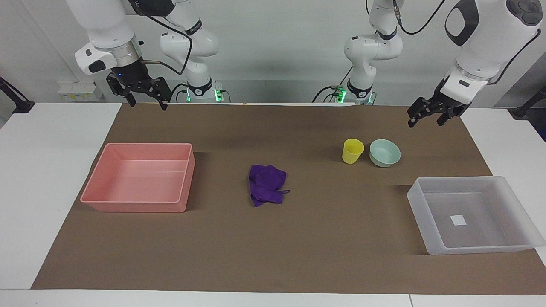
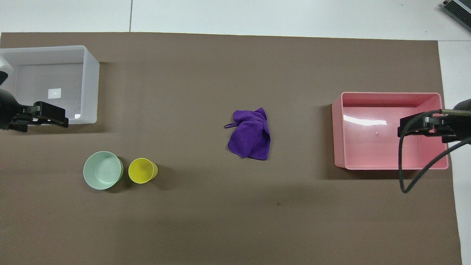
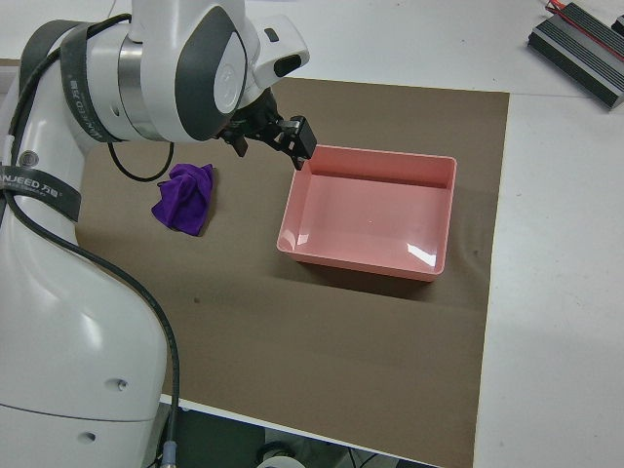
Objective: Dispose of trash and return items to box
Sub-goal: 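Reach the right gripper to the purple cloth while the left gripper reaches the bowl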
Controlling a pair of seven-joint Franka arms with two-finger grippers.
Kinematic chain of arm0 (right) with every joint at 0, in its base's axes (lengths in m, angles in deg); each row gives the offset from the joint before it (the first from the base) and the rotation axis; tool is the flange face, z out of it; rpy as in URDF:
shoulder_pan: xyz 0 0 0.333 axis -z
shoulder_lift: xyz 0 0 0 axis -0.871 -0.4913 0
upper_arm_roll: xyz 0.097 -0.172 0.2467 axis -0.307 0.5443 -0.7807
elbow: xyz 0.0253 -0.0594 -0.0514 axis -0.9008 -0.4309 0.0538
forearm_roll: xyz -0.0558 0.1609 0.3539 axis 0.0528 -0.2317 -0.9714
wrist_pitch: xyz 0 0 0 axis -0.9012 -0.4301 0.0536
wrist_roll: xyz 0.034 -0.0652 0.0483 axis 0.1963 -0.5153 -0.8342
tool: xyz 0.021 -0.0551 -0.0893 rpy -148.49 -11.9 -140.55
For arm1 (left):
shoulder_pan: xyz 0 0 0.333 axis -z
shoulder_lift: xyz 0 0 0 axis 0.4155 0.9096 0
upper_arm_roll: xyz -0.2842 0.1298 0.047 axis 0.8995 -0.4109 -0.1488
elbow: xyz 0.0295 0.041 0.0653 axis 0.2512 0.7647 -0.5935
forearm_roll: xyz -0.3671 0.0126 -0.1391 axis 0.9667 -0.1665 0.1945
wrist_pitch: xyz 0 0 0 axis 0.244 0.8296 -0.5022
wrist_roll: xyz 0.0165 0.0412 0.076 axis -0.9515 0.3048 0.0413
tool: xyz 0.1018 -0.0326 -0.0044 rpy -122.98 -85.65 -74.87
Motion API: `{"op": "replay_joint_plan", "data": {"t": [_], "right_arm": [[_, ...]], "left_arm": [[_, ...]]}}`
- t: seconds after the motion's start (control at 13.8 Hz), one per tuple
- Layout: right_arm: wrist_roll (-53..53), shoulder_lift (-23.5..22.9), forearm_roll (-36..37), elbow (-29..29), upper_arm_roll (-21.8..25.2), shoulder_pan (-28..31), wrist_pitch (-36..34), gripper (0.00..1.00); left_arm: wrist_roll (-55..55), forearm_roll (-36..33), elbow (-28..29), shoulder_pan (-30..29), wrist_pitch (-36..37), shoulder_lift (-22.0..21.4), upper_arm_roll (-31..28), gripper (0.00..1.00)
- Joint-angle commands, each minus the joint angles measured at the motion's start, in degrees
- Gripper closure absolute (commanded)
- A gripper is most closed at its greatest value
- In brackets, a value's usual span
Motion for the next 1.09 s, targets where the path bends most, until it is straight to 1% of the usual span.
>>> {"op": "replay_joint_plan", "data": {"t": [0.0, 0.36, 0.51, 0.73, 0.8, 0.94, 1.02], "right_arm": [[-1.88, 1.66, -1.07, -1.47, -0.66, 0.79, 0.06, 0.0], [-1.53, 2.01, -1.16, -2.0, -0.84, 0.26, 0.58, 0.0], [-1.71, 2.71, -1.6, -3.4, -1.36, 0.17, 0.85, 0.0], [-2.05, 2.89, -2.65, -6.99, -2.16, -1.32, 7.69, 0.0], [-1.62, 2.89, -4.31, -8.32, -2.25, -1.85, 10.14, 0.0], [0.83, 0.62, -4.5, -10.16, -2.25, -6.05, 16.02, 0.0], [3.37, -0.79, -4.41, -11.65, -2.25, -7.37, 20.93, 0.0]], "left_arm": [[-0.2, 0.77, -0.31, -0.61, 1.38, -0.28, 0.21, 0.0], [-0.11, 0.77, -0.48, -0.43, 1.29, -0.19, 0.21, 0.0], [-0.11, 0.77, -0.57, -0.61, 1.12, -0.19, 0.21, 0.0], [0.5, 0.77, -0.66, -0.52, 1.38, -0.1, 0.21, 0.0], [0.33, 0.77, -0.57, -0.61, 1.46, -0.28, 0.21, 0.0], [-0.2, 0.77, -0.4, -0.78, 3.56, -0.28, 0.12, 0.0], [-0.2, 0.6, 0.04, -0.87, 5.75, -0.19, 0.03, 0.0]]}}
